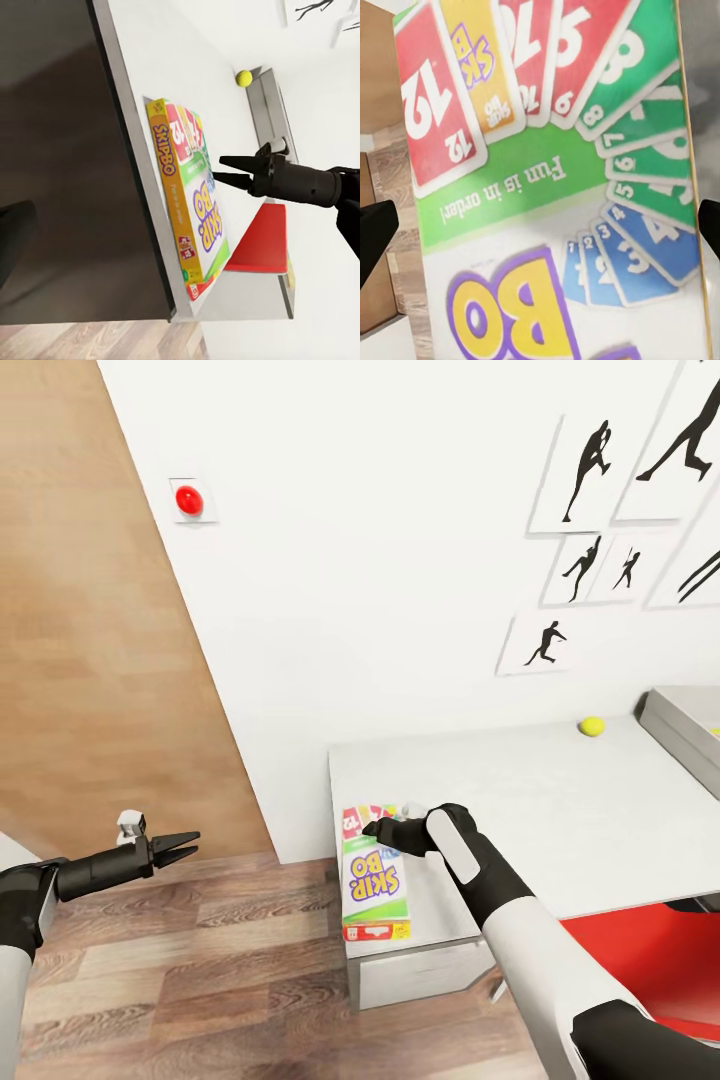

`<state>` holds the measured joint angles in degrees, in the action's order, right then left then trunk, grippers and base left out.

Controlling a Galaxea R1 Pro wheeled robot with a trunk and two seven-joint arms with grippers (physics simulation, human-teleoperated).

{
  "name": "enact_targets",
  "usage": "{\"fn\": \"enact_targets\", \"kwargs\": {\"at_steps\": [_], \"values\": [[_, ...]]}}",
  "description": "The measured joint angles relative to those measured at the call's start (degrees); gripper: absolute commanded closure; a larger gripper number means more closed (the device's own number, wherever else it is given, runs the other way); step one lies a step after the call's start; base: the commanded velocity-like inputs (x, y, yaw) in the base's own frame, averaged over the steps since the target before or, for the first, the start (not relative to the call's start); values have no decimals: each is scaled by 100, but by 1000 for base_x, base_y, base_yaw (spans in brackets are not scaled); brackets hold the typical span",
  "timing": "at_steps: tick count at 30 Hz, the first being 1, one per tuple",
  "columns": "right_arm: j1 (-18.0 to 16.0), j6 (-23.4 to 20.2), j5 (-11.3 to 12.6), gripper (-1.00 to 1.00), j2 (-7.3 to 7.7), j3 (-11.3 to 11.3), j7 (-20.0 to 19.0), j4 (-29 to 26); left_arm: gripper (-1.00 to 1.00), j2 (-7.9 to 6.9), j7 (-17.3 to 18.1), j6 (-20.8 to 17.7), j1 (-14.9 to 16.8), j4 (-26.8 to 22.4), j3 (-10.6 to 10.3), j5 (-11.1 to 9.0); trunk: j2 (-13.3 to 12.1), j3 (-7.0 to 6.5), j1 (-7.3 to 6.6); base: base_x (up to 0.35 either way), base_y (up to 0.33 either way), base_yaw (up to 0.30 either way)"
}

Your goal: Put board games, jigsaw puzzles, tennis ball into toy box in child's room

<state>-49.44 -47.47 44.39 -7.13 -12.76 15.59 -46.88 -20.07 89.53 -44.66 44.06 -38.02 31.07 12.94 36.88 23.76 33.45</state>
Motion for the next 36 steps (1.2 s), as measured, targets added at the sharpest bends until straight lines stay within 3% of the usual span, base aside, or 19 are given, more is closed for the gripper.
{"fn": "enact_targets", "kwargs": {"at_steps": [36], "values": [[0,0,-1,-100,0,-5,0,0,-100,9,0,0,0,0,0,-1,0,0,0,0,28,0]]}}
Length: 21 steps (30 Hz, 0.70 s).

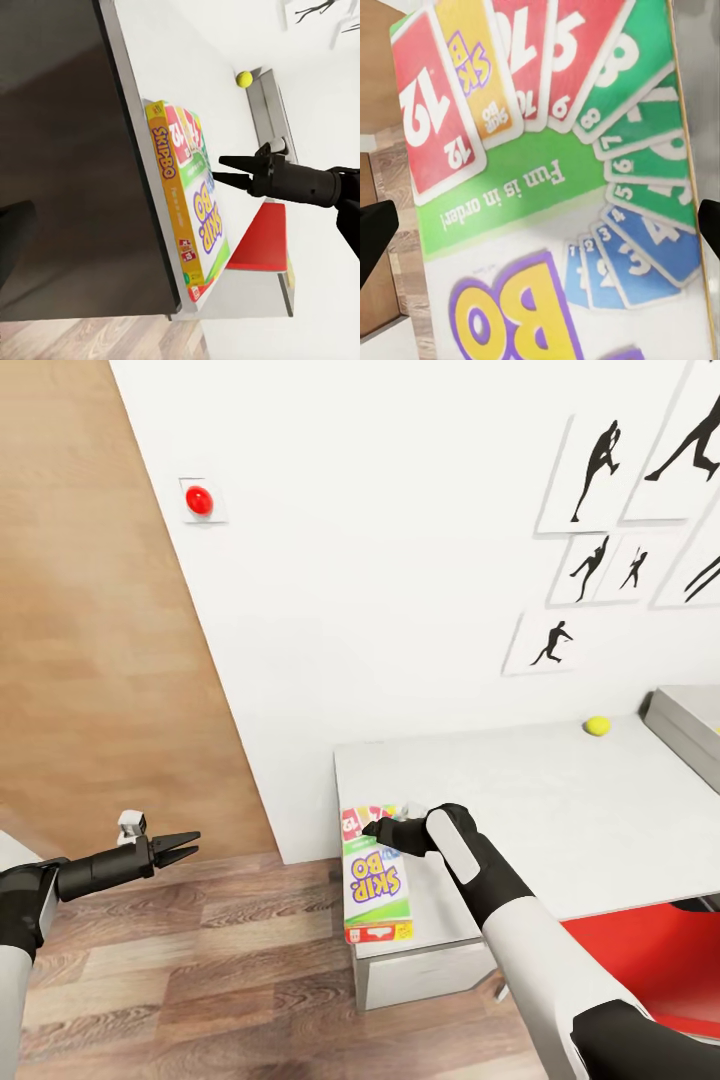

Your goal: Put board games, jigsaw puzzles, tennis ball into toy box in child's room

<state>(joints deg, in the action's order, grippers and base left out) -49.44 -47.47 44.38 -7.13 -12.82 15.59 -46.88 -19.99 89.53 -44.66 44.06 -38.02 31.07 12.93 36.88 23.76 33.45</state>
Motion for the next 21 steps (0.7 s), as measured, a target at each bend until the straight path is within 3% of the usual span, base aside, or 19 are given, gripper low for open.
{"fn": "enact_targets", "kwargs": {"at_steps": [21], "values": [[0,59,-49,-100,4,0,32,17,-100,0,0,0,-5,0,0,0,0,0,0,0,2,0]]}}
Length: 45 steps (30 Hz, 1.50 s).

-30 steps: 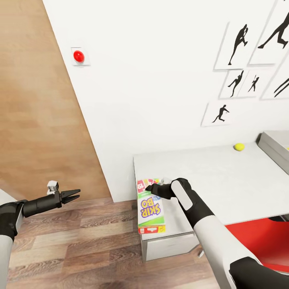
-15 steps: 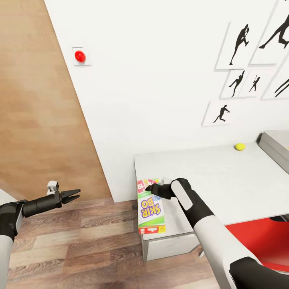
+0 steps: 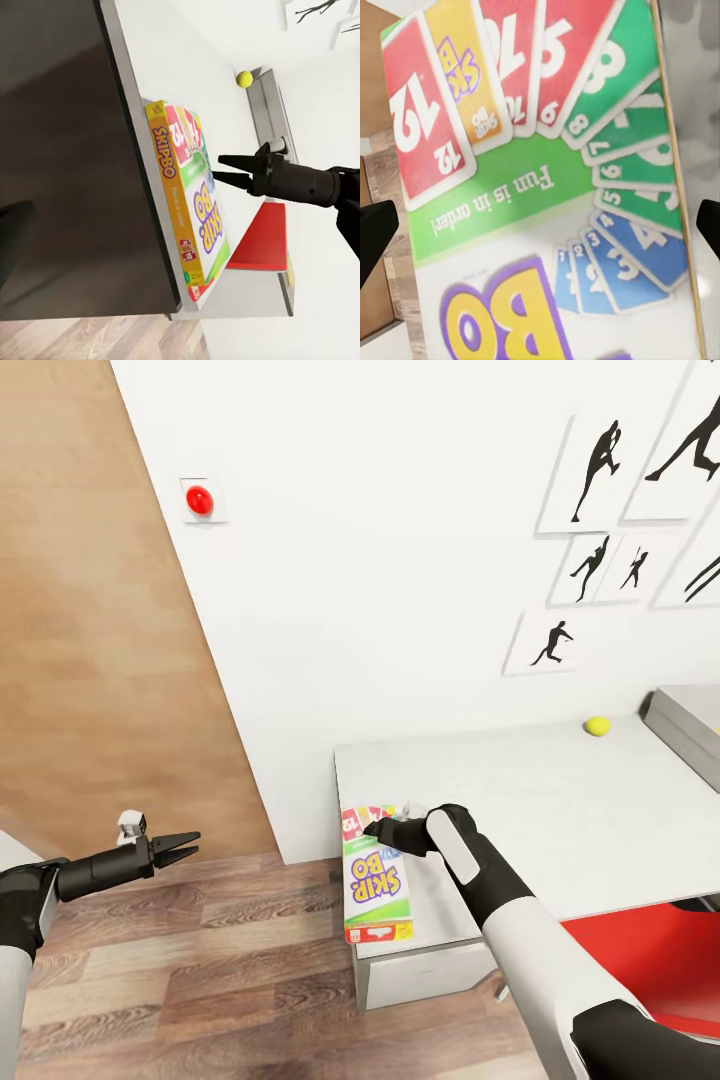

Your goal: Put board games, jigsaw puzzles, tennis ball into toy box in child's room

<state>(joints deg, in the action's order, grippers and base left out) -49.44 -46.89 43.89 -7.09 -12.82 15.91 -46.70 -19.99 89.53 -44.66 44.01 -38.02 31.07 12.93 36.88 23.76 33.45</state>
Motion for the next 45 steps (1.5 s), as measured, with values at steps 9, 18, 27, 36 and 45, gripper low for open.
{"fn": "enact_targets", "kwargs": {"at_steps": [9,18,27,36,45], "values": [[0,-3,2,-100,4,1,-22,5,-100,0,0,0,-3,0,0,0,0,0,0,0,0,0],[0,-5,9,-100,0,1,-26,8,-100,0,0,0,-4,0,0,0,0,0,0,0,0,0],[0,-7,6,-100,-3,0,-24,9,-100,0,0,0,-4,-1,0,0,0,0,0,0,22,0],[0,-15,16,-100,-4,0,-23,9,-100,0,0,0,-4,0,0,0,0,0,0,0,24,0],[0,-15,23,-100,-4,1,-23,16,-100,0,0,-3,-4,0,0,0,0,0,0,0,13,0]]}}
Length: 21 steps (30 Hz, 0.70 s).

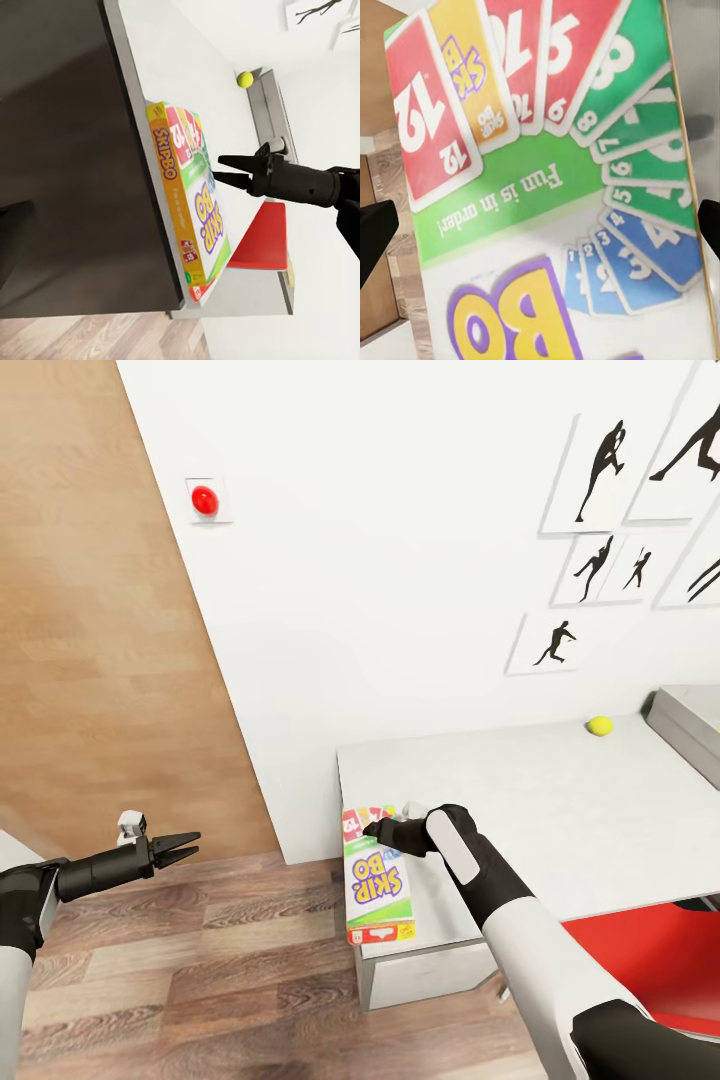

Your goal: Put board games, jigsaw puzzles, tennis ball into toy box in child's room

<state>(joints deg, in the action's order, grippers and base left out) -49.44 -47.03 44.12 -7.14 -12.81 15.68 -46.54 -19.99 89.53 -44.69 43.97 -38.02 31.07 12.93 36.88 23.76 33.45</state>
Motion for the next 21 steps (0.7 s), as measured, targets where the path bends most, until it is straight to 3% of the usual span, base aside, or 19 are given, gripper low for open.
{"fn": "enact_targets", "kwargs": {"at_steps": [21], "values": [[0,4,0,-100,0,0,0,2,-100,72,0,3,0,0,0,0,0,0,0,0,23,0]]}}
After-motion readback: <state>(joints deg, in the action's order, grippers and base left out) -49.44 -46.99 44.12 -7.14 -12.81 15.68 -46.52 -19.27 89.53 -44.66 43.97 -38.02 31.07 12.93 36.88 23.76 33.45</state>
